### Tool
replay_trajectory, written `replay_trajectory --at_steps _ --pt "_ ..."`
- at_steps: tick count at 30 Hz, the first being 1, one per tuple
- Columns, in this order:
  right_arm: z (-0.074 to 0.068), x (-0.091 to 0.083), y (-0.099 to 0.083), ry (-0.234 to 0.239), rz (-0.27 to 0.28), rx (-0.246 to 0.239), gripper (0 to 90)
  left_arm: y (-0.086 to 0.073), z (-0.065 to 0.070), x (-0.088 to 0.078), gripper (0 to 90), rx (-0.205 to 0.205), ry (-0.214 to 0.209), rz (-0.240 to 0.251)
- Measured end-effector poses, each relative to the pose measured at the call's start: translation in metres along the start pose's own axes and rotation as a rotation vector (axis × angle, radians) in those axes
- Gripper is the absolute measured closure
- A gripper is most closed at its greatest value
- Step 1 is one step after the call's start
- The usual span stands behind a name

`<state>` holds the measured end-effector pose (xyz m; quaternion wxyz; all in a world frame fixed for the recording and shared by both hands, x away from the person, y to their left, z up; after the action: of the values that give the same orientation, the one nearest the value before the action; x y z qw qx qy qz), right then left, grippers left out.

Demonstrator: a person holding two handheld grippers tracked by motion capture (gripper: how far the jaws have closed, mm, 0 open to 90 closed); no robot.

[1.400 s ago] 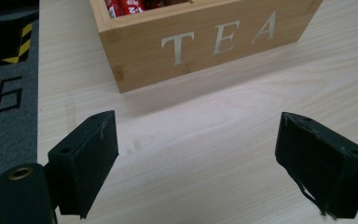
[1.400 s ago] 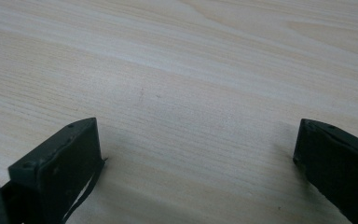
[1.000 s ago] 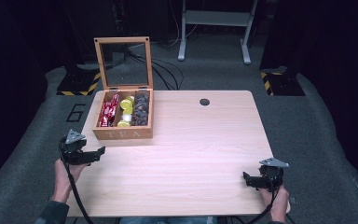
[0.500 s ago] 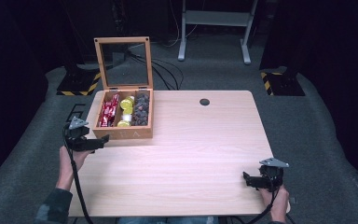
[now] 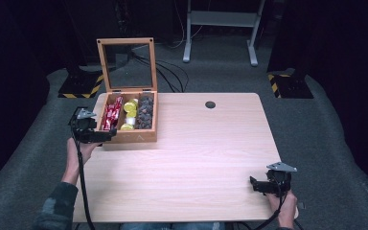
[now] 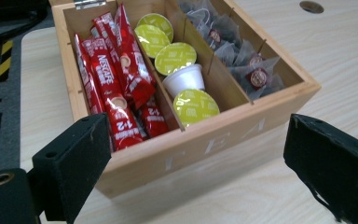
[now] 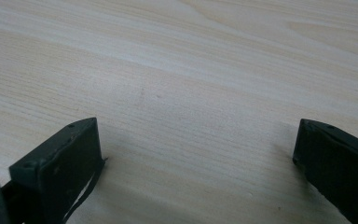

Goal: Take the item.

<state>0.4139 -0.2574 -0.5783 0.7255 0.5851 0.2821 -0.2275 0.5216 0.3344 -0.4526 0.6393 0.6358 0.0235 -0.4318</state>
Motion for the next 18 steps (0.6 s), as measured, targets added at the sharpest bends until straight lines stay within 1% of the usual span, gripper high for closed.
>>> replay_trajectory --at_steps 1,5,6,8,9,10,11,13,17,18 --pt "0.000 0.000 0.000 -0.001 0.000 -0.004 0.4 0.002 0.000 0.002 7.4 -0.002 -0.007 -0.012" --pt "0.000 0.000 0.000 0.001 0.001 0.002 0.5 0.011 -0.003 0.009 7.2 -0.006 -0.011 -0.013" --pt "0.000 0.000 0.000 0.001 0.001 0.001 0.5 0.012 -0.004 0.011 7.2 -0.001 -0.004 -0.020" --pt "0.000 0.000 0.000 0.001 0.001 0.002 0.6 0.017 -0.005 0.016 7.1 -0.012 -0.005 -0.030" --pt "0.000 0.000 0.000 0.001 0.001 0.002 0.6 0.018 -0.006 0.018 7.1 -0.010 -0.002 -0.027" --pt "0.000 0.000 0.000 0.001 0.001 0.002 0.6 0.020 -0.007 0.019 7.3 -0.008 0.003 -0.034" --pt "0.000 0.000 0.000 0.001 0.001 0.002 0.6 0.022 -0.008 0.022 7.6 -0.006 0.010 -0.030" --pt "-0.001 0.000 0.000 0.002 -0.001 0.004 0.8 0.025 -0.010 0.026 8.0 -0.019 0.008 -0.029" --pt "-0.001 -0.001 0.000 0.002 0.000 0.005 0.8 0.031 -0.016 0.030 9.3 -0.029 0.013 -0.023" --pt "-0.001 -0.001 0.000 0.002 0.001 0.004 0.9 0.032 -0.017 0.032 10.5 -0.024 0.021 -0.020"
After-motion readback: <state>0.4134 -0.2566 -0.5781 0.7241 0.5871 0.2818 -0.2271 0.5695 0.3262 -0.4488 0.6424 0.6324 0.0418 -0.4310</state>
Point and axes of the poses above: each handheld gripper's, and its own axes: x roughly forward along the jaws, y roughly out of its top, z roughly to its right, the point moved 7 cm from there along x, roughly forward along the jaws, and after that the axes turned 13 degrees about -y, right-handed, at the moved point
